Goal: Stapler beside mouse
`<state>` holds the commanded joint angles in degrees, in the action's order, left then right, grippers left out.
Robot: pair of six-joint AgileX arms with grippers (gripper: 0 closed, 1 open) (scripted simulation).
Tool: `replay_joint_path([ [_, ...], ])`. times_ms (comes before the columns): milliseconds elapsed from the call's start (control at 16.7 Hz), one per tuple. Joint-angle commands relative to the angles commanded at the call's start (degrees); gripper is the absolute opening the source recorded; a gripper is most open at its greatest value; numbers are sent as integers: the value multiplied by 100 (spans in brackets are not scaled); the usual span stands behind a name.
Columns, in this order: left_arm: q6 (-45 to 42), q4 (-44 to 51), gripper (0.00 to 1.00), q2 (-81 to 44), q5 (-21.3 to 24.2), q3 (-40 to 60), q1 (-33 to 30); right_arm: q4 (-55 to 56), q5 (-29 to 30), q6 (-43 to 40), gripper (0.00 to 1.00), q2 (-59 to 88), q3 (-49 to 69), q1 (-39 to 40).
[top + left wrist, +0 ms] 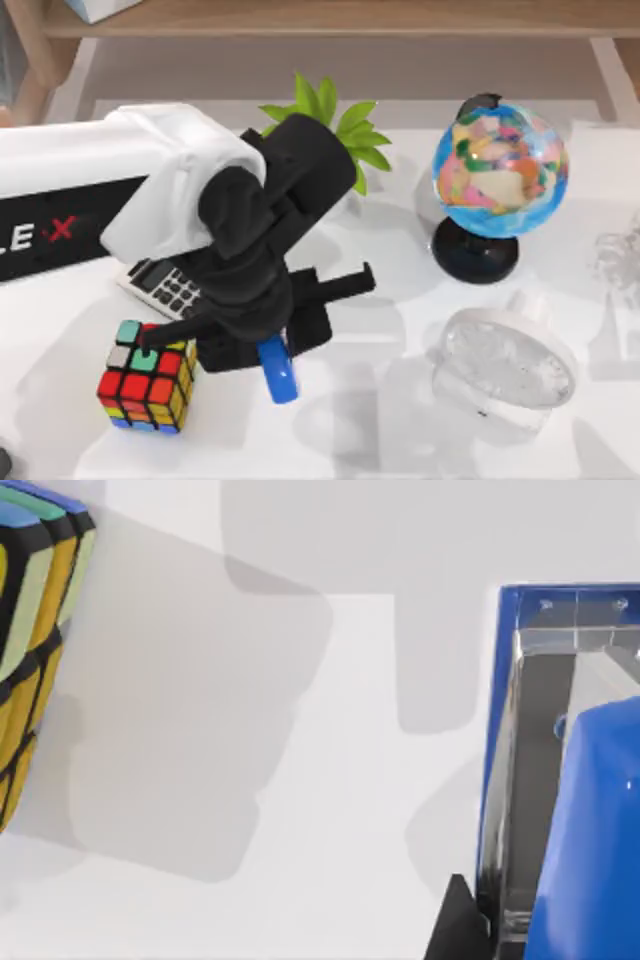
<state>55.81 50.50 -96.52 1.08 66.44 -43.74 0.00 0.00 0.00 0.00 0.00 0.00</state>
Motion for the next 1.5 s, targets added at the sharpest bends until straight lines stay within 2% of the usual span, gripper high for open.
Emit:
replay_joint_path([
  [300, -2617, 232, 0, -73, 33, 618, 1818, 0, 0, 0, 100, 0, 0, 0],
  [540, -4658, 320, 0, -370, -84, 692, 3340, 0, 0, 0, 100, 0, 0, 0],
  [780, -5972, 342, 0, -764, -254, 511, 4485, 0, 0, 0, 100, 0, 0, 0],
  [960, -6329, 351, 0, -942, -324, 419, 4830, 0, 0, 0, 100, 0, 0, 0],
  [1500, -6338, 286, 0, -913, -336, 431, 4812, 0, 0, 0, 100, 0, 0, 0],
])
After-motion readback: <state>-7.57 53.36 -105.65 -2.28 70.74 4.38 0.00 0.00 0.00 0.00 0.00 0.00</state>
